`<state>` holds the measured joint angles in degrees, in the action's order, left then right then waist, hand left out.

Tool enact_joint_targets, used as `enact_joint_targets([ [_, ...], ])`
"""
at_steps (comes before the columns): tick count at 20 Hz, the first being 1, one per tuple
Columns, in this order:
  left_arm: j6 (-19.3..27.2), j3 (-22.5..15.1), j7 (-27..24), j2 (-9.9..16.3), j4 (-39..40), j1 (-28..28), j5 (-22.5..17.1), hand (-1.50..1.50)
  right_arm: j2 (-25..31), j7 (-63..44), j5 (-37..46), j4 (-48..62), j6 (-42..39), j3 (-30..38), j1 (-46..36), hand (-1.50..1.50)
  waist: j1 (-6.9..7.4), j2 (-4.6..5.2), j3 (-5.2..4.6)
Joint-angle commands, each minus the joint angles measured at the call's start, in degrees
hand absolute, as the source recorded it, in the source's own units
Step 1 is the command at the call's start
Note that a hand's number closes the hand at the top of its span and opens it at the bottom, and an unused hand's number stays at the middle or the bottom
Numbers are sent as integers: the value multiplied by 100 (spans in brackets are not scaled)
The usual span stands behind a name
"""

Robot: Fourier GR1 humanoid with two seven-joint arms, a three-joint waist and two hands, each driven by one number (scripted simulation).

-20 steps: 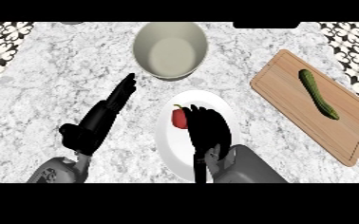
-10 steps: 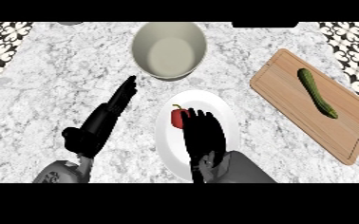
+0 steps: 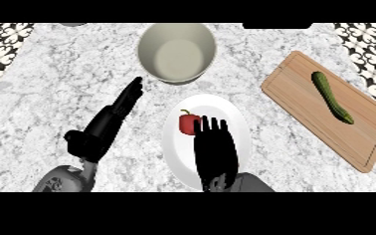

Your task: Pick the croissant from the plate and place it in the bowl

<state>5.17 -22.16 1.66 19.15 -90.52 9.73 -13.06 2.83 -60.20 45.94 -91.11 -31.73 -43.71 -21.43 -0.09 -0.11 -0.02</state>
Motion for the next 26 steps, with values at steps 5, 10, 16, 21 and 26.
enact_joint_targets([
  [5, -232, 341, -86, -103, 232, 192, 88, 0, -112, -509, 868, 23, 50, 12, 402, -150, -15, 7, 0],
  [10, -474, 458, -139, -104, 223, -12, 197, 0, -110, 20, 1084, 479, 130, 380, 549, -150, 10, 10, 1],
  [16, -389, 505, 401, -428, -110, 26, 465, 0, -6, 448, 1373, 440, 144, 621, 874, -150, 7, 7, 2],
  [21, -689, 759, 141, -654, 121, 7, 545, 0, -273, 1015, 1645, 1220, 750, 764, 754, -150, 15, 13, 2],
  [26, -602, 764, 162, -685, -93, -165, 799, 0, -49, 1791, 1828, 1114, 1002, 804, 571, 150, 22, 8, 3],
])
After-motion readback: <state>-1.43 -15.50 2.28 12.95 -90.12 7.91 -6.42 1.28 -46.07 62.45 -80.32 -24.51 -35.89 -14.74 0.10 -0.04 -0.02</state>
